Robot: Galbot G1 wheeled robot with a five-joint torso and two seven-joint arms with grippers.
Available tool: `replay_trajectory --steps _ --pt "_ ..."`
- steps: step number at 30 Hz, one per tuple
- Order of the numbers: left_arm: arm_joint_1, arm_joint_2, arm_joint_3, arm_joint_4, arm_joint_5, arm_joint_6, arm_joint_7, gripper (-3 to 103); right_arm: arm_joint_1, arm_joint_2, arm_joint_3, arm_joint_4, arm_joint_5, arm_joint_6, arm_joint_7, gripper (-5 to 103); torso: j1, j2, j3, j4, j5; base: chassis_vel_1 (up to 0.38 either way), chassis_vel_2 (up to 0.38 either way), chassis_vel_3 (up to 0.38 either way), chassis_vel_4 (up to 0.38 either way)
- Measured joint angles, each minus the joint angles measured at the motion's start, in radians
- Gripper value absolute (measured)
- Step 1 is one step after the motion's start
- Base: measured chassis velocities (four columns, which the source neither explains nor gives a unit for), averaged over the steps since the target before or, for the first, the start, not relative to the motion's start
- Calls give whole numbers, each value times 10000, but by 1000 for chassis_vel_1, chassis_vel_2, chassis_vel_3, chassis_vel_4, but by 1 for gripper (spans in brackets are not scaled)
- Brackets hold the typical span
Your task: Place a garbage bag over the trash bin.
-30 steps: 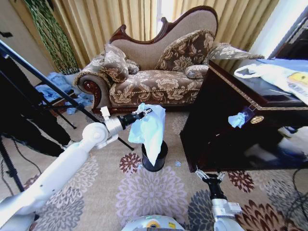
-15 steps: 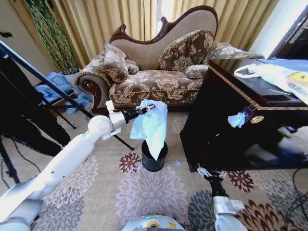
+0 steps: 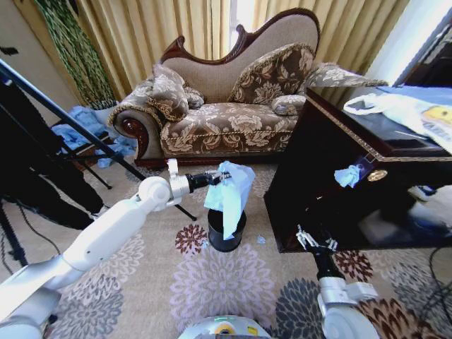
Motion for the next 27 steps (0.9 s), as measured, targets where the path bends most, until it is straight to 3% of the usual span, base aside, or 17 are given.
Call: replay_trajectory --steps 2,4,5,6,11,13,17,21,27 --pt "85 101 -164 -56 12 -14 7 0 0 -32 42 -60 4 -5 -13 64 0 0 -1 0 1 0 0 0 0" --pt "115 148 -232 -66 12 -18 13 0 2 -31 45 -101 0 -4 -23 64 0 0 -1 -1 3 0 0 0 0" --pt "188 240 -339 -67 12 -21 39 0 18 -12 35 -128 -2 -3 -33 53 0 0 -1 -2 4 0 0 0 0" --pt "249 300 -395 -54 12 -24 64 0 37 -2 9 -127 -2 -3 -35 53 0 0 -1 -2 4 0 0 0 0" --pt "894 626 -663 132 341 -269 287 0 92 -7 -35 -92 -10 -17 -53 32 0 0 -1 1 0 0 0 0 0" --pt "1042 660 -734 168 442 -325 338 0 80 -9 -32 -91 -12 -17 -64 32 0 0 -1 1 -1 0 0 0 0" --pt "1721 703 -1100 225 699 -435 392 0 -74 39 23 -139 -34 13 -143 10 0 0 -1 -1 0 0 0 0 0" --pt "1963 574 -1182 433 896 -463 391 0 -96 109 7 -170 -72 42 -171 1 0 0 -1 -1 1 0 0 0 0" --pt "2130 249 -1118 887 1145 -465 346 0 -90 117 -39 -148 -83 50 -181 0 0 0 -1 -1 2 0 0 0 0"
